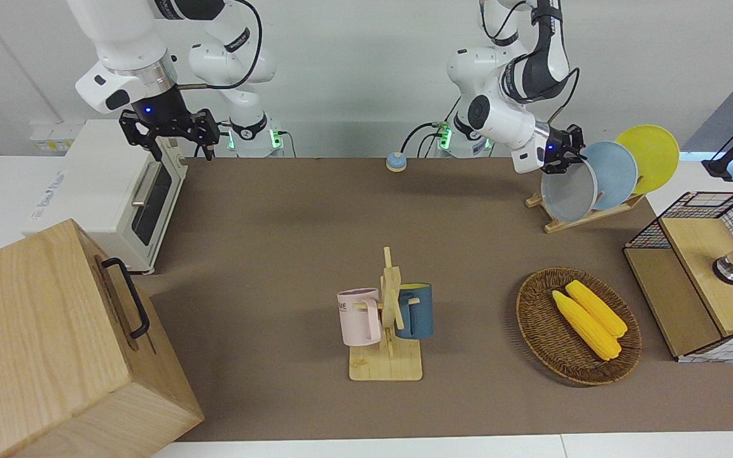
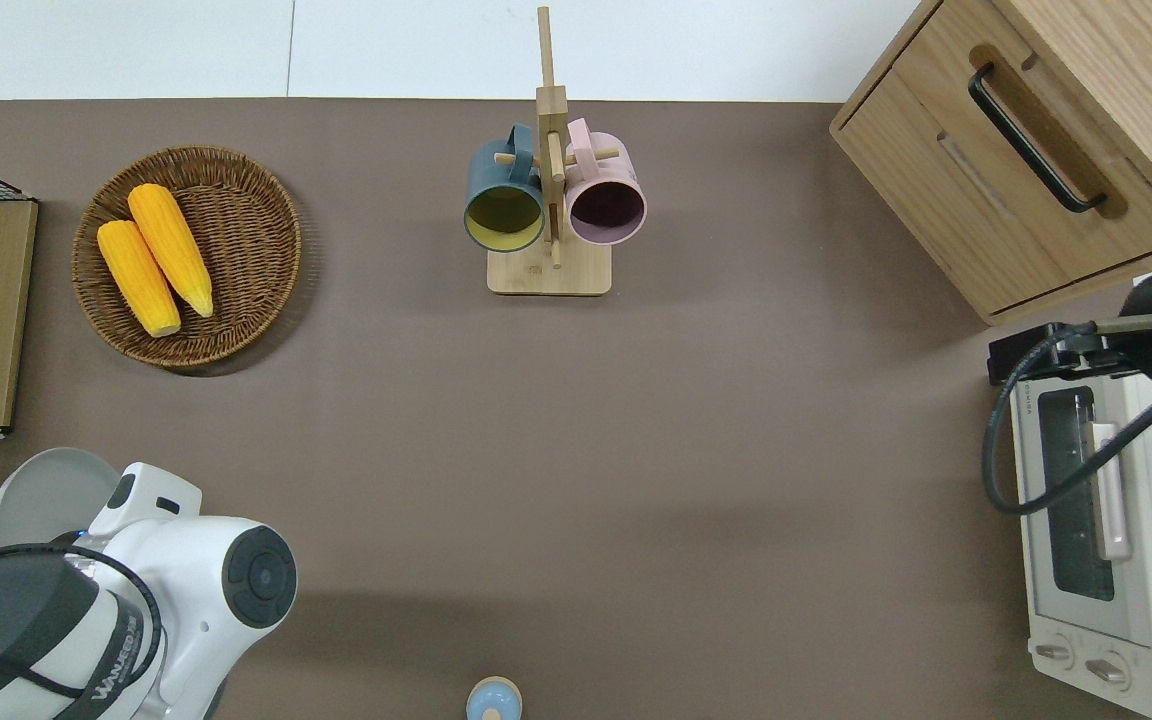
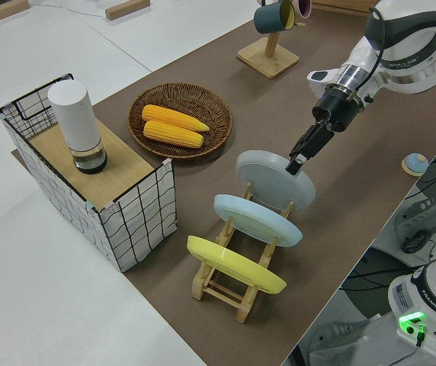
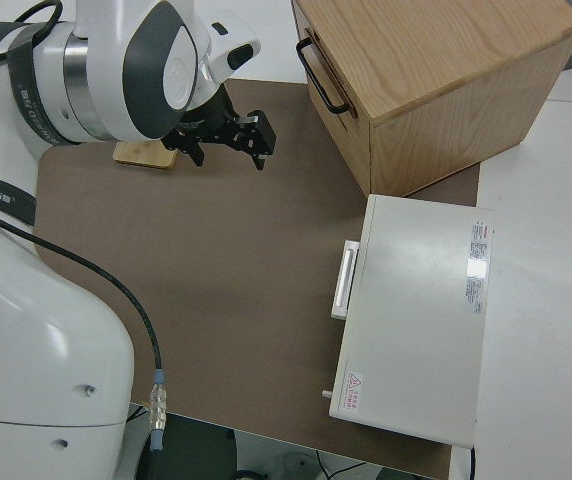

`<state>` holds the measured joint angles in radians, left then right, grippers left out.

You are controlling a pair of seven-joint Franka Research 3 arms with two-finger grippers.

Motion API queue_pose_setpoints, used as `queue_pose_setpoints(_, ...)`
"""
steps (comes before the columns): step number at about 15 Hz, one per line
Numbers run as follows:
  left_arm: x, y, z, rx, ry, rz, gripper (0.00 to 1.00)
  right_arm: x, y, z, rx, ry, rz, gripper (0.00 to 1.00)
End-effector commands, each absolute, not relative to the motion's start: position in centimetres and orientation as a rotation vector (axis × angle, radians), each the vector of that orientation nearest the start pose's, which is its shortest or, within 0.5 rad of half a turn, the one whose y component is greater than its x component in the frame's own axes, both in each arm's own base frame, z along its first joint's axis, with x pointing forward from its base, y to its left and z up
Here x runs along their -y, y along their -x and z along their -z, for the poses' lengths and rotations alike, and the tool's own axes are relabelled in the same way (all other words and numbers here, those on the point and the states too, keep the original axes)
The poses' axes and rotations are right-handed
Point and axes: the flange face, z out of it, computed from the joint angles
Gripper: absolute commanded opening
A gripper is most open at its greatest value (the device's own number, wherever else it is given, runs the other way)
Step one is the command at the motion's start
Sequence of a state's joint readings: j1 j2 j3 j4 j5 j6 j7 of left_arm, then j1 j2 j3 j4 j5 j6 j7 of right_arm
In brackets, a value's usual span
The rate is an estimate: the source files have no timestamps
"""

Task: Pick gray plate from table and place it on lower plate rack with left arm
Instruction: 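Lower the gray plate into the rack's lower slot and open the left gripper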

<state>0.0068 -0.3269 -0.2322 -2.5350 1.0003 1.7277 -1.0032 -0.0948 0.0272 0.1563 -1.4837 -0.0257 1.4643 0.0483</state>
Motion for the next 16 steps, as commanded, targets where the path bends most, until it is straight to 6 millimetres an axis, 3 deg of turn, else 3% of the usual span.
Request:
queue_pose_setpoints(1,1.1,-38.7,-38.3,0.361,1.999,0.23,0.0,-3.1,-55.1,-64.4,0.014,3.162,-0.063,0.983)
queue_pose_setpoints(5,1.6,-38.4,-37.4,0.334,2.0,0.216,0.0,-3.1,-55.1,-64.4,0.014,3.162,-0.063,0.983)
queue_pose_setpoints(6,1.6,-38.5,-37.2,0.329,2.0,0.21,0.11,-3.1,-55.1,-64.4,0.014,3.162,-0.063,0.983)
queue_pose_setpoints(8,1.6,-38.5,-37.2,0.329,2.001,0.211,0.52,-3.1,-55.1,-64.4,0.014,3.162,-0.063,0.983)
queue_pose_setpoints(9,2.1,-38.4,-37.2,0.326,2.002,0.224,0.99,-3.1,-55.1,-64.4,0.014,3.162,-0.063,0.983)
queue_pose_setpoints(16,3.7,-39.8,-38.6,0.344,2.016,0.26,1.0,-3.1,-55.1,-64.4,0.014,3.162,-0.063,0.983)
